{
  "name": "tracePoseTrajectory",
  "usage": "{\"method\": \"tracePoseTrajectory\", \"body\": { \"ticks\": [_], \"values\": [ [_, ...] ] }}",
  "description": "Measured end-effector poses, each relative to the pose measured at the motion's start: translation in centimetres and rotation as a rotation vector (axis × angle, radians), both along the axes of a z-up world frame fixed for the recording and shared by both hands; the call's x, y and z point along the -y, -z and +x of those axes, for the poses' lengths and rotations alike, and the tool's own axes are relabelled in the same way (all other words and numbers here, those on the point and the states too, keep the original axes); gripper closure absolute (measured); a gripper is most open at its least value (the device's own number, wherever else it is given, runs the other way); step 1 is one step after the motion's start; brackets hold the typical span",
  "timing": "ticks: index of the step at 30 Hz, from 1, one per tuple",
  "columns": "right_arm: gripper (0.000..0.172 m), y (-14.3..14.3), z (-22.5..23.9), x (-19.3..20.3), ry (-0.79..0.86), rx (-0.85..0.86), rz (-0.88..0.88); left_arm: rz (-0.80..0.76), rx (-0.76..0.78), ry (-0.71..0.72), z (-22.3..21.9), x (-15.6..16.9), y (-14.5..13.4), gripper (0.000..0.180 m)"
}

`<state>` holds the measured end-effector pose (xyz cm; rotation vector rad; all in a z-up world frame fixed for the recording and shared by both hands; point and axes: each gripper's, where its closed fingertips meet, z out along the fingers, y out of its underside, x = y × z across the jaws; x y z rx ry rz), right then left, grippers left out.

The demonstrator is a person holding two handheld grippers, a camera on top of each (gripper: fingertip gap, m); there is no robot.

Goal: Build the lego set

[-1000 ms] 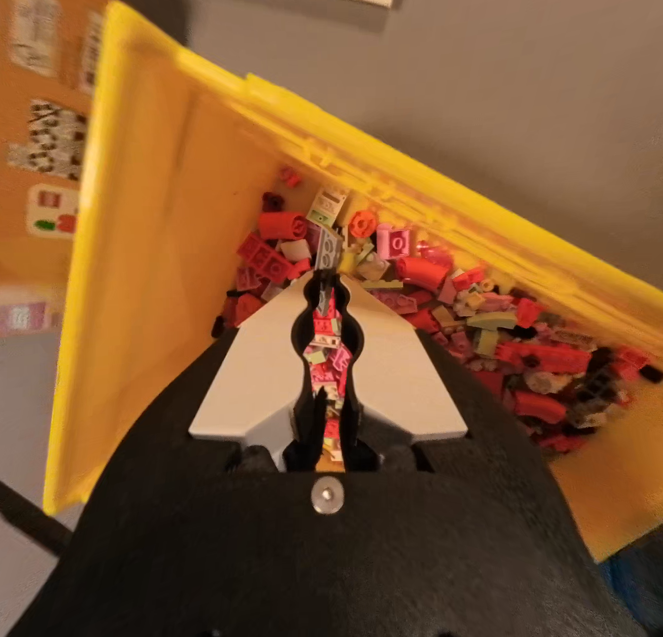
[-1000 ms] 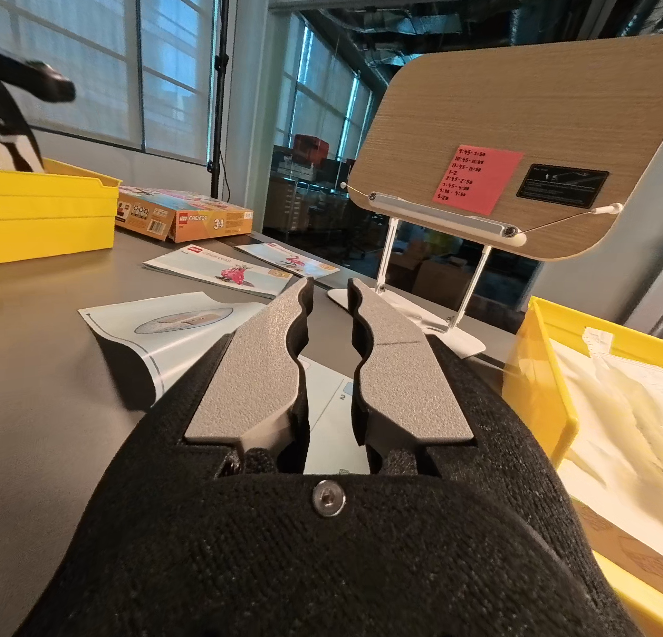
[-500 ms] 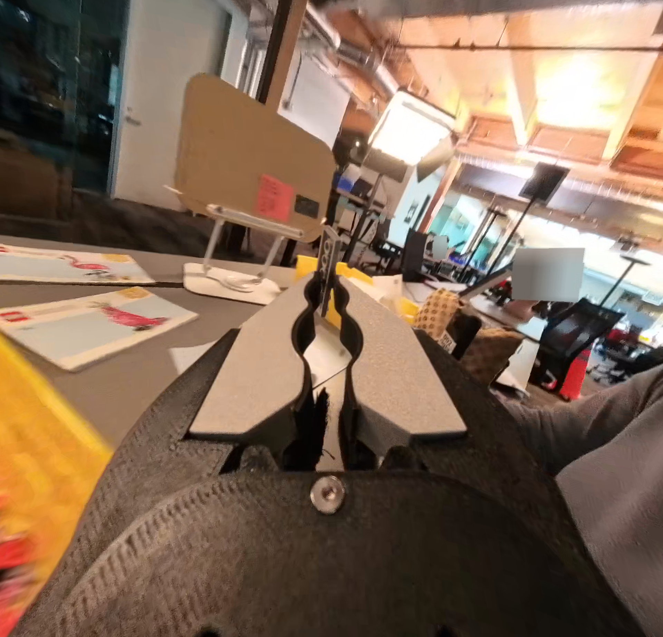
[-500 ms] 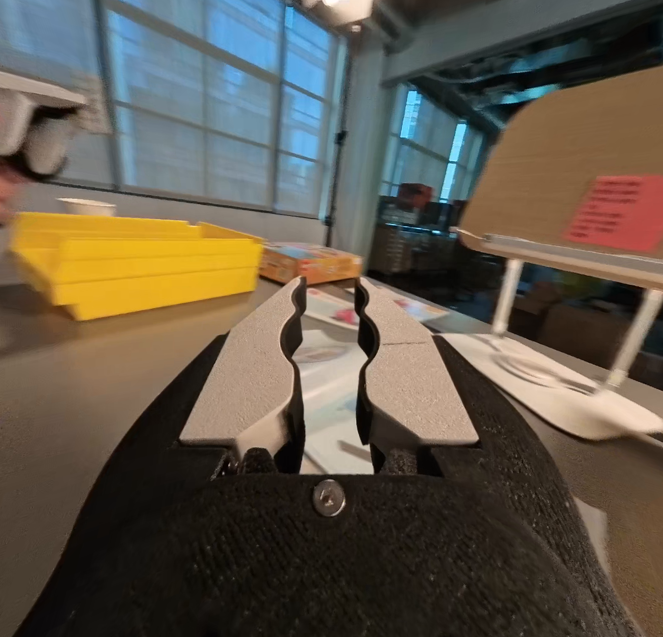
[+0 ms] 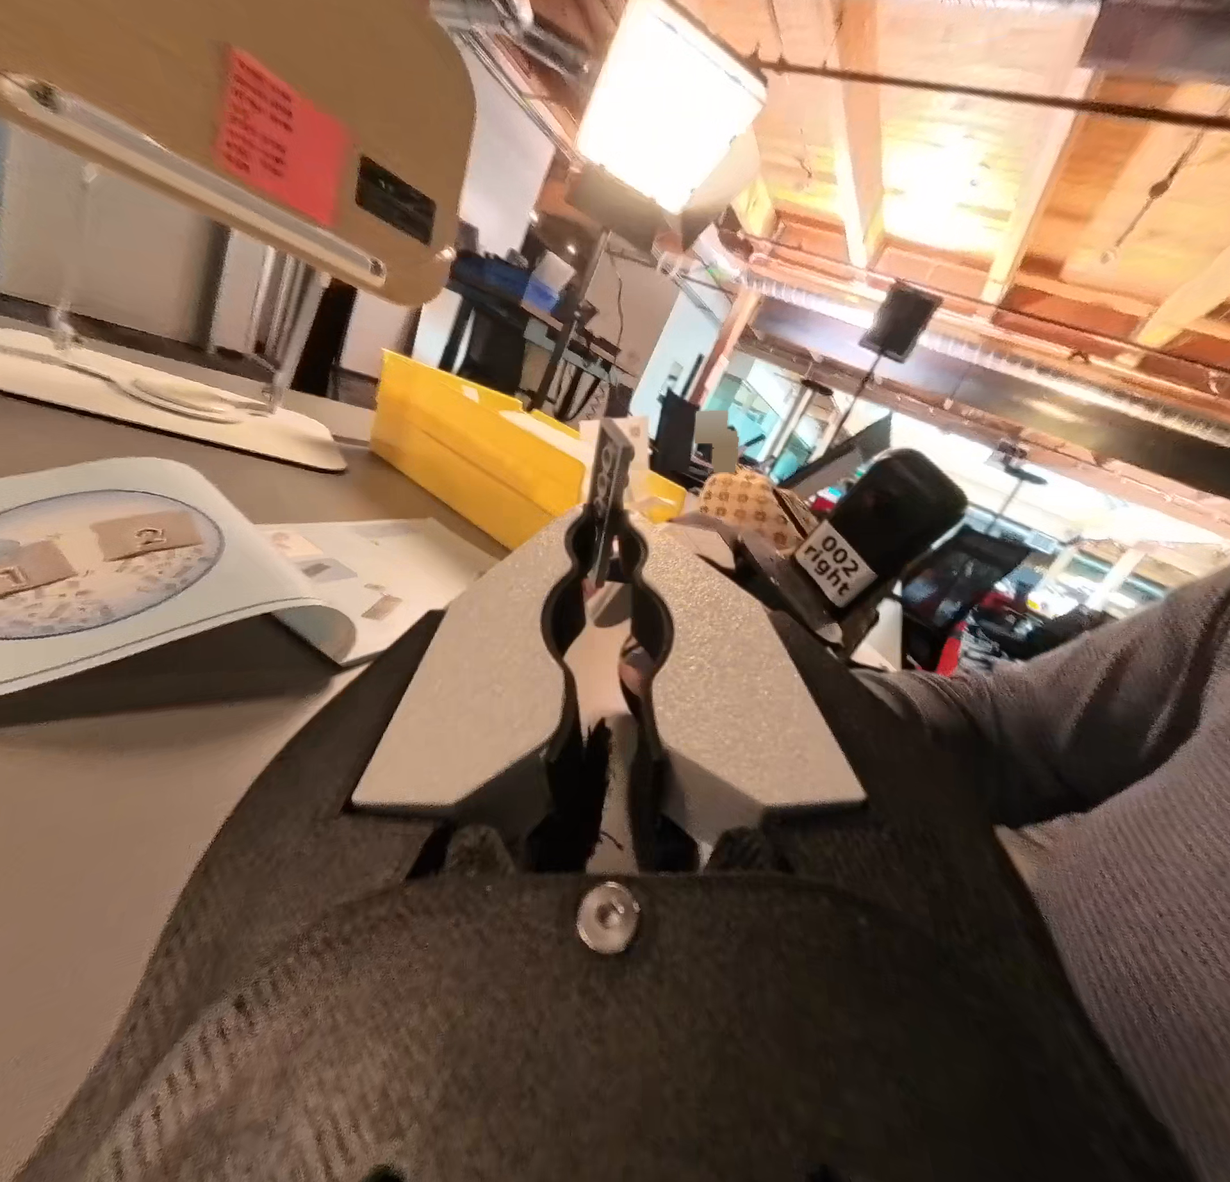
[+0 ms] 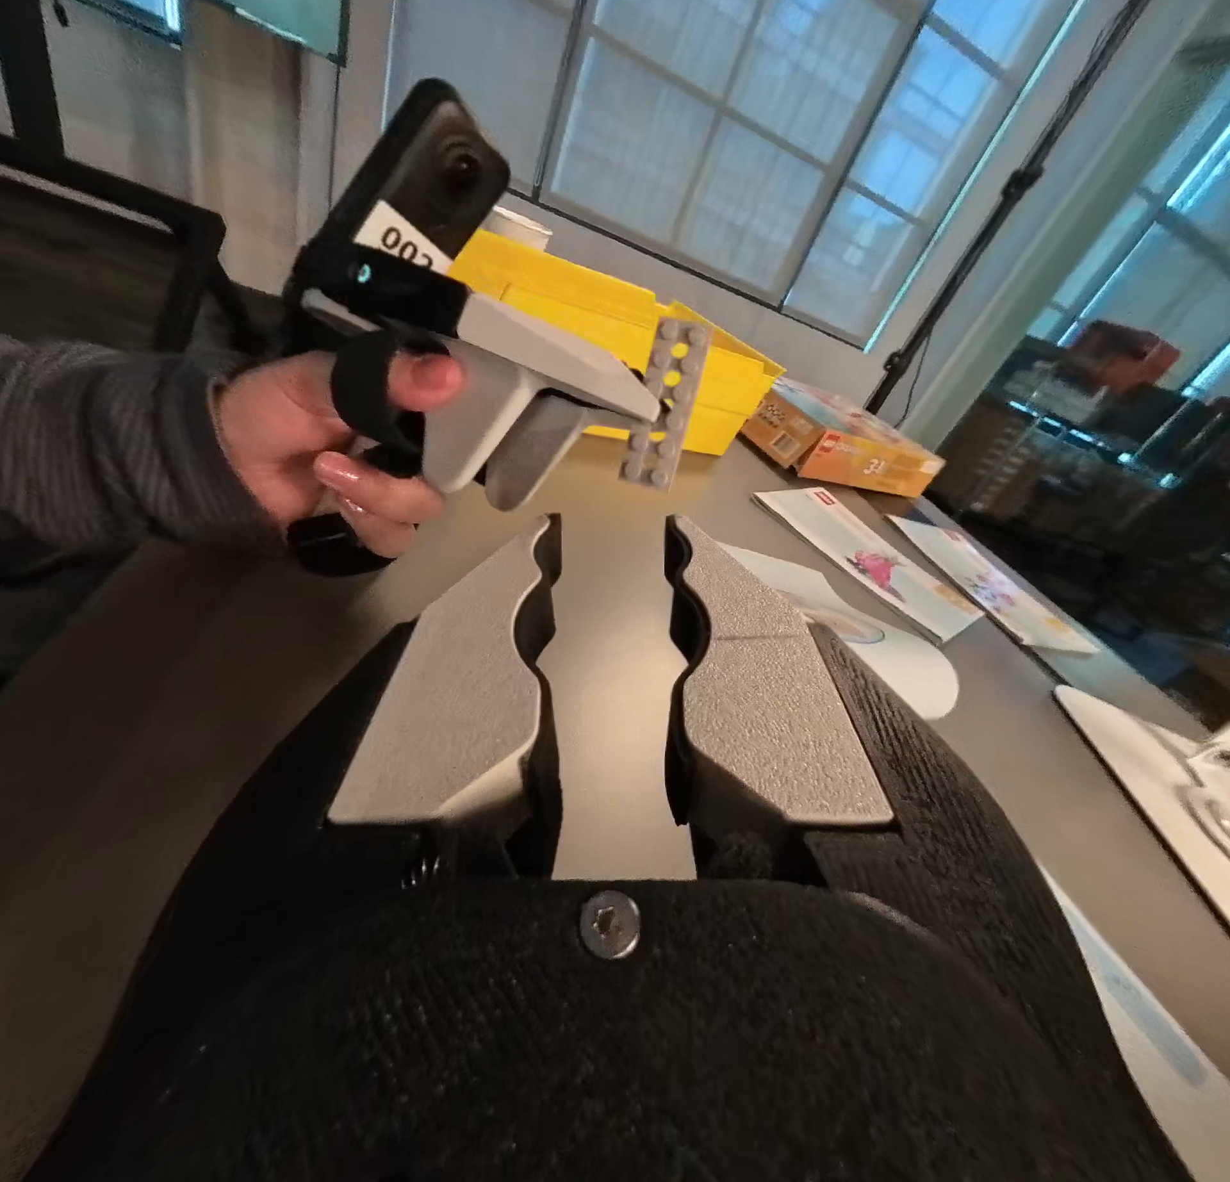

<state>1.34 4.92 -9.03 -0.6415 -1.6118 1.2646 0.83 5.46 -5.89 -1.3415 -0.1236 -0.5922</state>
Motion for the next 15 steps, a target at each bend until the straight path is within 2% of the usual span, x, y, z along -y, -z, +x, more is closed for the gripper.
{"method": "tracePoseTrajectory", "body": {
  "ticks": [5,11,15],
  "values": [
    [0.144,0.2,0.0,0.6,0.001,0.003,0.023,0.008,-0.107,0.043,2.1,0.1,0.2,0.176],
    [0.142,0.2,-0.1,0.5,0.003,0.028,-0.015,-0.008,-0.121,0.093,3.0,-0.1,0.6,0.176],
    [0.156,-0.2,-0.1,0.4,0.014,0.015,-0.027,-0.016,-0.151,0.101,3.4,-0.2,0.7,0.176]
  ]
}}
